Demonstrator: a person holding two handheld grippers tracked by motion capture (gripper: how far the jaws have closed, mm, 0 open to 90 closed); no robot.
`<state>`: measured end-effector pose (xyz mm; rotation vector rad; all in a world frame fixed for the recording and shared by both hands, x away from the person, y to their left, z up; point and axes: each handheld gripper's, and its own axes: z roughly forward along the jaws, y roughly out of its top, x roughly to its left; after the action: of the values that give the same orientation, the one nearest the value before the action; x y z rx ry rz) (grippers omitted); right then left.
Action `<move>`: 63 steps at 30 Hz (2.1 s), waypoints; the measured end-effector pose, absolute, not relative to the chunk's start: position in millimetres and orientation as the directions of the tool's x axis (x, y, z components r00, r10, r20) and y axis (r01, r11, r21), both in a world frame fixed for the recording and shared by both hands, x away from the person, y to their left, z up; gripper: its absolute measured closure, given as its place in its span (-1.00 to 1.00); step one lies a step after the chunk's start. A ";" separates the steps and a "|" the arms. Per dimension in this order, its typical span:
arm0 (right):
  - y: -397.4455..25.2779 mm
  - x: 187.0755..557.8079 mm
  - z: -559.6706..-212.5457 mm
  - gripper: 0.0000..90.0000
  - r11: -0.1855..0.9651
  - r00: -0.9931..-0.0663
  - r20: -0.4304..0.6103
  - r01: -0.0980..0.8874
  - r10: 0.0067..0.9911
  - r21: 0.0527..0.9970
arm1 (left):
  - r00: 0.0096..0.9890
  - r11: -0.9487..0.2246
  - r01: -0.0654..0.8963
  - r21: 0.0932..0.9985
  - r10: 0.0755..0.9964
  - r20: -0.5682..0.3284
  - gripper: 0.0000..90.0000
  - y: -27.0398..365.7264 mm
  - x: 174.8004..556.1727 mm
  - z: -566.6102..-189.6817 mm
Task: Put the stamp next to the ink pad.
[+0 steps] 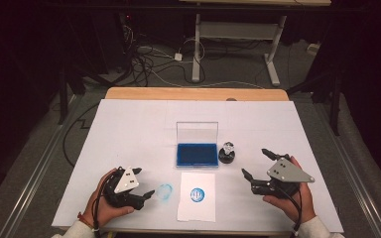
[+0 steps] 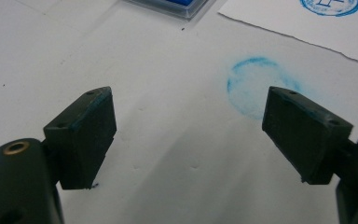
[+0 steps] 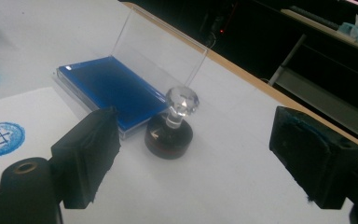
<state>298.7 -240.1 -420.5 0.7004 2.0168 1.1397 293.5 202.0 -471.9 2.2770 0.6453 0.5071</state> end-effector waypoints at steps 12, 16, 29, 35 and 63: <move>-259.1 289.4 -444.6 -0.64 0.441 -0.579 -0.270 0.175 0.769 0.880 | 0.796 -0.630 0.295 0.719 0.578 0.179 -0.62 201.8 293.7 -471.0; -265.8 285.2 -451.2 -0.64 0.448 -0.578 -0.264 0.203 0.773 0.871 | 0.793 -0.625 0.296 0.723 0.582 0.179 -0.62 202.3 294.9 -470.5; -277.1 272.3 -464.3 -0.64 0.454 -0.578 -0.238 0.262 0.780 0.852 | 0.782 -0.623 0.287 0.728 0.591 0.198 -0.62 202.9 292.4 -468.1; -276.9 272.7 -461.0 -0.64 0.441 -0.577 -0.238 0.240 0.781 0.865 | 0.768 -0.619 0.283 0.733 0.604 0.213 -0.62 204.3 290.4 -466.1; -269.8 273.8 -454.0 -0.64 0.444 -0.590 -0.251 0.206 0.767 0.872 | 0.755 -0.621 0.281 0.732 0.613 0.231 -0.62 212.1 283.7 -465.1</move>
<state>273.8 -269.8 -454.0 0.8127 2.0487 1.1153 283.7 212.1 -465.1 2.2491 0.6665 0.6128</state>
